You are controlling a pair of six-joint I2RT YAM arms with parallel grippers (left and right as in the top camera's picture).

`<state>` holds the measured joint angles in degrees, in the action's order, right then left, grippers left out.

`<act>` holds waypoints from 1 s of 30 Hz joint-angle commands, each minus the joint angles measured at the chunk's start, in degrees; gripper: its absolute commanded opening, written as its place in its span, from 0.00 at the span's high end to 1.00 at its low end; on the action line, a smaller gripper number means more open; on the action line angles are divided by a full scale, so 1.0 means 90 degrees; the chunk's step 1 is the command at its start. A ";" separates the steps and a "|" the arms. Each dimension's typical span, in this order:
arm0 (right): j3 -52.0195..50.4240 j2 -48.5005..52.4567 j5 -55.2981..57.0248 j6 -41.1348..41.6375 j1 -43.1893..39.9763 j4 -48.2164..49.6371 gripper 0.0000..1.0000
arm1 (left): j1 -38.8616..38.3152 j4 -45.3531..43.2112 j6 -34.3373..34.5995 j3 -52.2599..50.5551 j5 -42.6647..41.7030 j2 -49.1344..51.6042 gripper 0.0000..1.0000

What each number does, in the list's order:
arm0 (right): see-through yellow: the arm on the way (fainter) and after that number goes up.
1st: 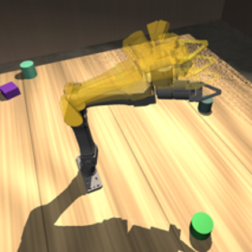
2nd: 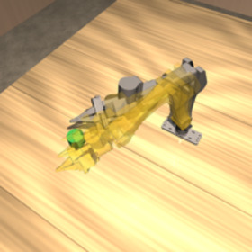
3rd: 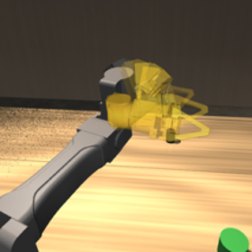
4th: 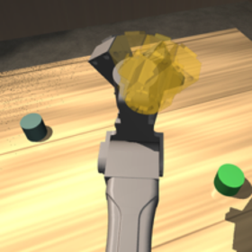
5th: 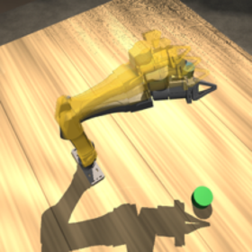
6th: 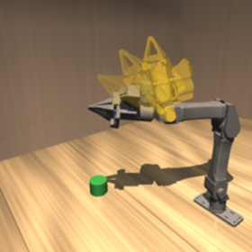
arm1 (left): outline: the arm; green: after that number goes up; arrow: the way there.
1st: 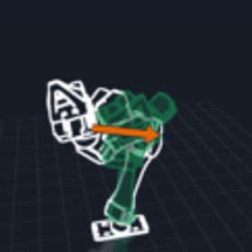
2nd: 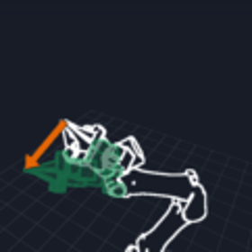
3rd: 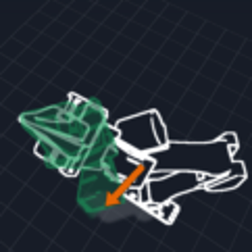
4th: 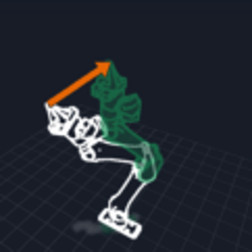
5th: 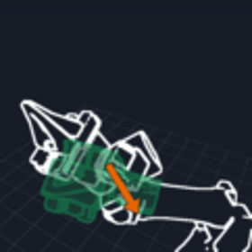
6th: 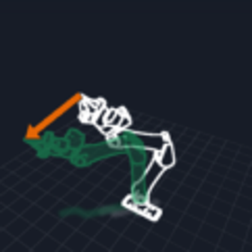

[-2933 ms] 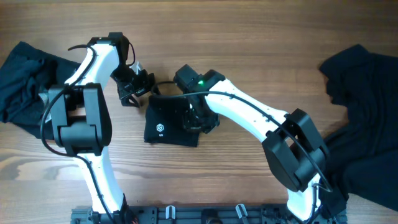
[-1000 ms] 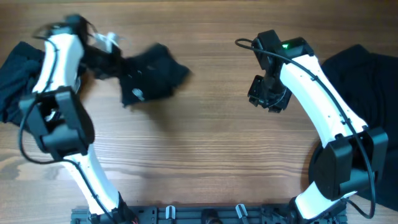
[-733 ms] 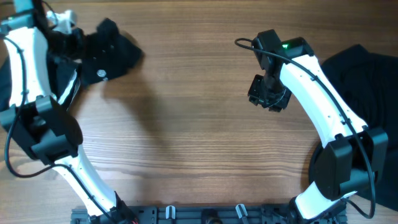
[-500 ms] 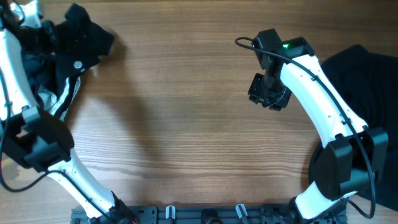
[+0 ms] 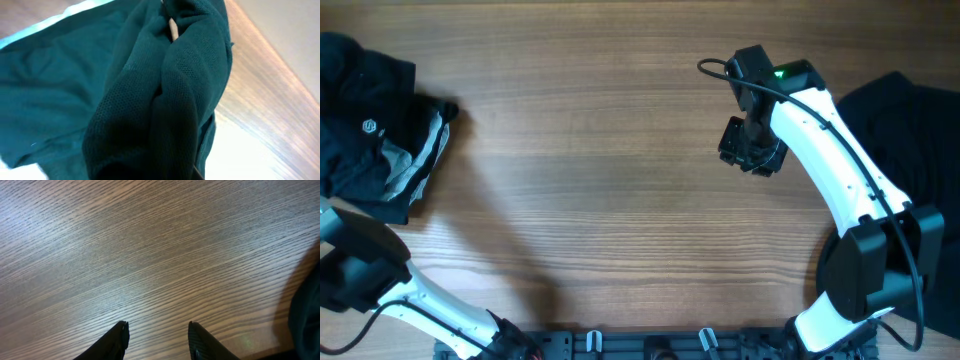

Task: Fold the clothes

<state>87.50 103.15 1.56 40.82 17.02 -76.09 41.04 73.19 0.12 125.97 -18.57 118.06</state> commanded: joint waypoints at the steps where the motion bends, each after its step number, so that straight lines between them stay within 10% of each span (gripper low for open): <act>1: 0.0017 -0.0070 0.0107 -0.0039 -0.0044 0.0017 0.57 | 0.0112 0.0044 0.0044 0.0117 0.0508 -0.0097 0.89; 6: 0.0017 -0.0070 0.0107 -0.0041 -0.0044 0.0005 0.57 | 0.0228 0.0015 0.0041 0.0109 0.0707 -0.0097 0.78; 9: 0.0017 -0.0070 0.0104 -0.0041 -0.0044 0.0002 0.57 | 0.0345 -0.0036 0.0321 0.0109 0.1037 -0.0097 0.40; 30: 0.0017 -0.0070 0.0102 -0.0070 -0.0044 0.0015 0.57 | -0.0095 -0.0998 0.0488 -0.1158 -0.0933 0.0289 0.17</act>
<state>87.50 103.15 1.56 40.82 17.02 -75.79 38.02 67.11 4.82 121.51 -25.82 118.10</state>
